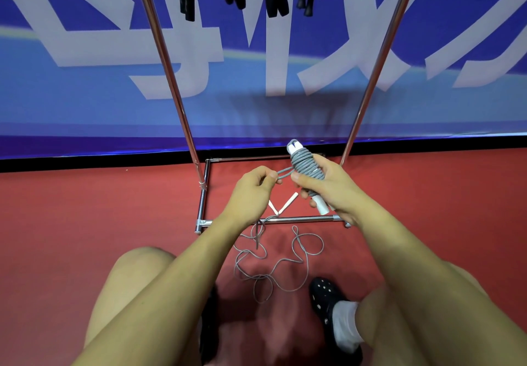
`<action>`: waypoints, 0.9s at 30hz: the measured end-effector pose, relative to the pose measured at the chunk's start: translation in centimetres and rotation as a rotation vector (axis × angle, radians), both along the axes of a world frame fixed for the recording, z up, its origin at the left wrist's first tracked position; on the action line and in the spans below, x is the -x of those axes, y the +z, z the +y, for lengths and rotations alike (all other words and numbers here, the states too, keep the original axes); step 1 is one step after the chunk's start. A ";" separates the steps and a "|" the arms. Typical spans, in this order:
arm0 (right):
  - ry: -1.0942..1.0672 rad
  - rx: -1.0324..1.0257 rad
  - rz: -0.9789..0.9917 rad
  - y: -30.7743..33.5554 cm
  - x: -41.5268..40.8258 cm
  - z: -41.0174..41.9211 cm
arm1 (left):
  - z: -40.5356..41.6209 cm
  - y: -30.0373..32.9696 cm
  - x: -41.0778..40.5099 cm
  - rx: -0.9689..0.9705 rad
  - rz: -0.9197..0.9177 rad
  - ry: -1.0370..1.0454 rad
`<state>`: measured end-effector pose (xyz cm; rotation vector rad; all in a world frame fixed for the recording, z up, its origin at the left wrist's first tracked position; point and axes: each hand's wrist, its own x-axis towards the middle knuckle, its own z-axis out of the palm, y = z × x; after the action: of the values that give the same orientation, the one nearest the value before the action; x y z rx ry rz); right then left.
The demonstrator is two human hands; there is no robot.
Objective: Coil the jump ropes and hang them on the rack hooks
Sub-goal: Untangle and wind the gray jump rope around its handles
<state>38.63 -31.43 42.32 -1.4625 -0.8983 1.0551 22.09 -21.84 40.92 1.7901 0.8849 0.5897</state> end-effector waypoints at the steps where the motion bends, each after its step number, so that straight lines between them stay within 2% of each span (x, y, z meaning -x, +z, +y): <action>1: 0.002 0.013 0.056 0.0 0.1 0.1 | 0.0 0.1 0.0 -0.002 0.014 0.013; 4: -0.018 0.081 0.213 -0.1 0.2 0.5 | 0.1 -0.2 -0.1 -0.007 0.013 0.032; 9: -0.043 0.100 0.198 -0.6 0.5 0.6 | 0.3 -0.1 0.1 -0.013 0.024 0.009; 15: -0.091 0.124 0.117 -1.2 1.2 1.1 | 0.5 -0.2 0.2 -0.021 0.041 -0.023; 21: -0.019 0.152 -0.157 -2.4 1.8 1.4 | -1.0 1.1 0.4 0.092 0.178 -0.008; 27: -0.030 0.163 -0.086 -3.0 2.5 1.8 | -0.4 0.5 0.5 0.222 0.180 0.075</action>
<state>36.14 -29.59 39.30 -1.6626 -0.8647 1.0703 21.63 -22.22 41.43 1.6318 1.1007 0.3649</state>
